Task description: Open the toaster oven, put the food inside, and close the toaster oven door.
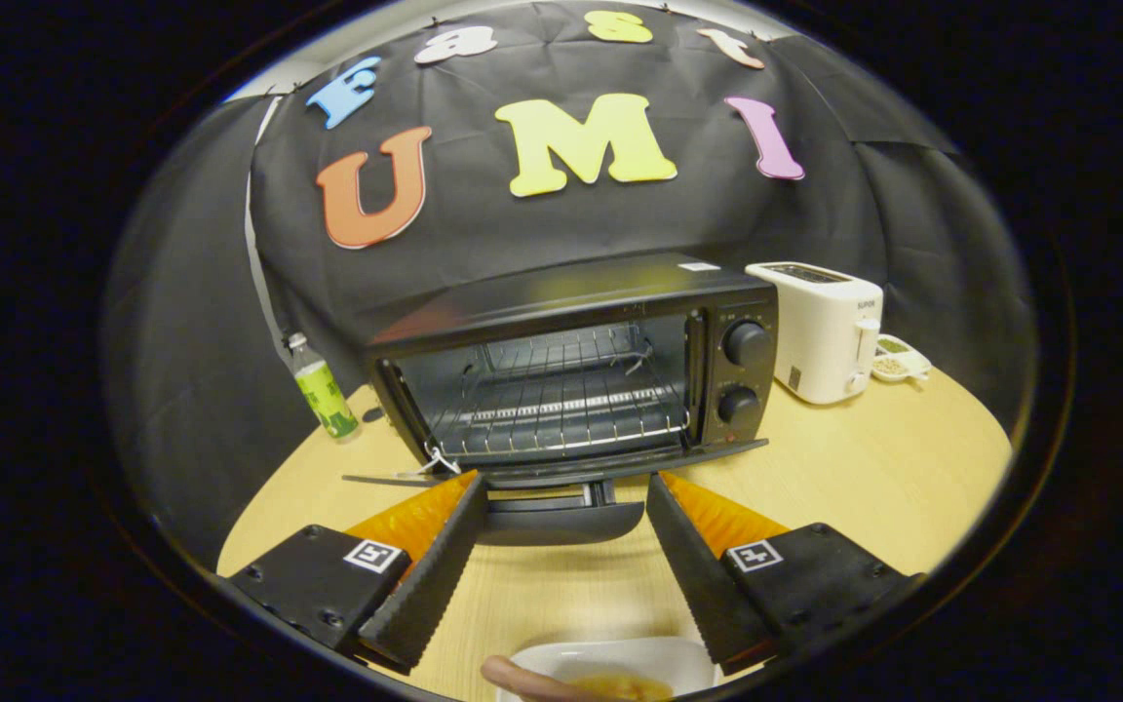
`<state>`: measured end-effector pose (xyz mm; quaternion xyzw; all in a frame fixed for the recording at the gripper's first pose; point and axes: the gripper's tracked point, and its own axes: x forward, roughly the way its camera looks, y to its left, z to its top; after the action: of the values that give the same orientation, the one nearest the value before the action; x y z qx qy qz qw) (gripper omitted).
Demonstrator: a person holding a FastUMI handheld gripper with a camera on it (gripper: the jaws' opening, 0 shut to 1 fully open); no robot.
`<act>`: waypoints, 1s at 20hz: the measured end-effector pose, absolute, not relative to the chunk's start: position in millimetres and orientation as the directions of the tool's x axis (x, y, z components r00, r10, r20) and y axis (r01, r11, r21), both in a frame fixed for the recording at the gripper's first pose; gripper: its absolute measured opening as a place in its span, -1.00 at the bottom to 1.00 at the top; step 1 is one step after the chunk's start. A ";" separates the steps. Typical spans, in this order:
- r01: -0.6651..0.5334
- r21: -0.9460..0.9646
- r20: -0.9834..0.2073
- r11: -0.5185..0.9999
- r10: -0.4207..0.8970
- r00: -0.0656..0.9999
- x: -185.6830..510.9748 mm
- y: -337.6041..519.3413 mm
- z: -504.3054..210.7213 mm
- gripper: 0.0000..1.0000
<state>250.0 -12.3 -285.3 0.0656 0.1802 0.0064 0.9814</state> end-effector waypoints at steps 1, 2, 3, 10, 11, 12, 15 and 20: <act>0.019 0.116 -0.389 0.993 0.028 0.921 243.6 -13.1 -295.1 1.00; 0.030 0.105 -0.428 0.994 0.017 0.904 238.1 -13.9 -307.2 1.00; 0.040 0.091 -0.468 0.995 0.008 0.884 230.1 -14.6 -318.8 1.00; -0.001 -0.028 -0.400 1.000 -0.010 0.916 196.9 -15.0 -303.2 1.00; 0.001 -0.050 -0.399 0.999 -0.021 0.917 195.1 -16.7 -300.4 1.00; -0.008 -0.064 -0.405 0.998 -0.019 0.914 192.3 -14.9 -298.9 1.00; -0.017 -0.061 -0.372 0.998 -0.007 0.928 159.6 -10.5 -294.9 1.00; -0.018 -0.104 -0.355 0.994 -0.020 0.935 107.1 -13.5 -320.7 1.00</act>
<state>107.1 -13.5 -320.7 -0.0526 0.1805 -0.0006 0.9822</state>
